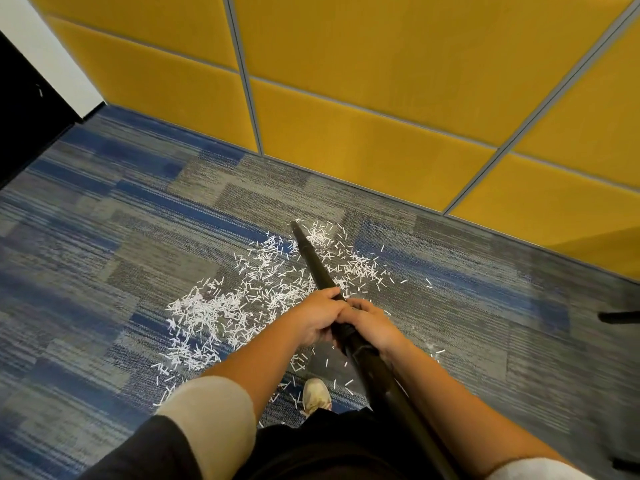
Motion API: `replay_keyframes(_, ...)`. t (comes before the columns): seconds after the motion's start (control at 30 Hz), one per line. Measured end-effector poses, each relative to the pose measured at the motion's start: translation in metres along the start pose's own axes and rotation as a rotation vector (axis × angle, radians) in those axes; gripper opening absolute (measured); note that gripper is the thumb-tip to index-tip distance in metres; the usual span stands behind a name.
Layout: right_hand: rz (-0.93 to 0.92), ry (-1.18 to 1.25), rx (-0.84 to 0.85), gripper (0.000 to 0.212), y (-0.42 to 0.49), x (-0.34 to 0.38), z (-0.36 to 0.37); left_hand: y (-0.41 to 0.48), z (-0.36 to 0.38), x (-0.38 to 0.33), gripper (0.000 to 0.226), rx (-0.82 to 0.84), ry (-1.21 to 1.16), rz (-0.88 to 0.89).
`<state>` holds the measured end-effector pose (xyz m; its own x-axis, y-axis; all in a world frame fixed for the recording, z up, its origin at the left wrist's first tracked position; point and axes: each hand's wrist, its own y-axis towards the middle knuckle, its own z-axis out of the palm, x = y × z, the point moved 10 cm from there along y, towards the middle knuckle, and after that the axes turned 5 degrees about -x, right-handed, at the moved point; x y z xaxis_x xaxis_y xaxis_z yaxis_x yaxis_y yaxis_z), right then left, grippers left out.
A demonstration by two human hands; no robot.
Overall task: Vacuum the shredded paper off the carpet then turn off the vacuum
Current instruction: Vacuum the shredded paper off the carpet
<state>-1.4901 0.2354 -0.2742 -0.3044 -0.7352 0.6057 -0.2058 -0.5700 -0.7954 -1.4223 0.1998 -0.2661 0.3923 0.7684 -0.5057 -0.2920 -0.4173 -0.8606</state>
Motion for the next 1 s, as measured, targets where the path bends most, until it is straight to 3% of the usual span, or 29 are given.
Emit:
replay_keyframes(0.47, 0.024, -0.024, 0.040, 0.036, 0.004, 0.005, 0.007, 0.003, -0.009, -0.004, 0.061, -0.044, 0.026, 0.003)
replay_keyframes(0.83, 0.005, 0.034, -0.003, 0.025, 0.005, 0.012, -0.014, 0.007, 0.013, -0.016, 0.059, -0.008, 0.046, 0.020)
replay_keyframes(1.0, 0.024, -0.005, 0.011, 0.038, 0.010, 0.007, -0.010, 0.011, 0.006, -0.009, 0.060, -0.020, 0.007, -0.007)
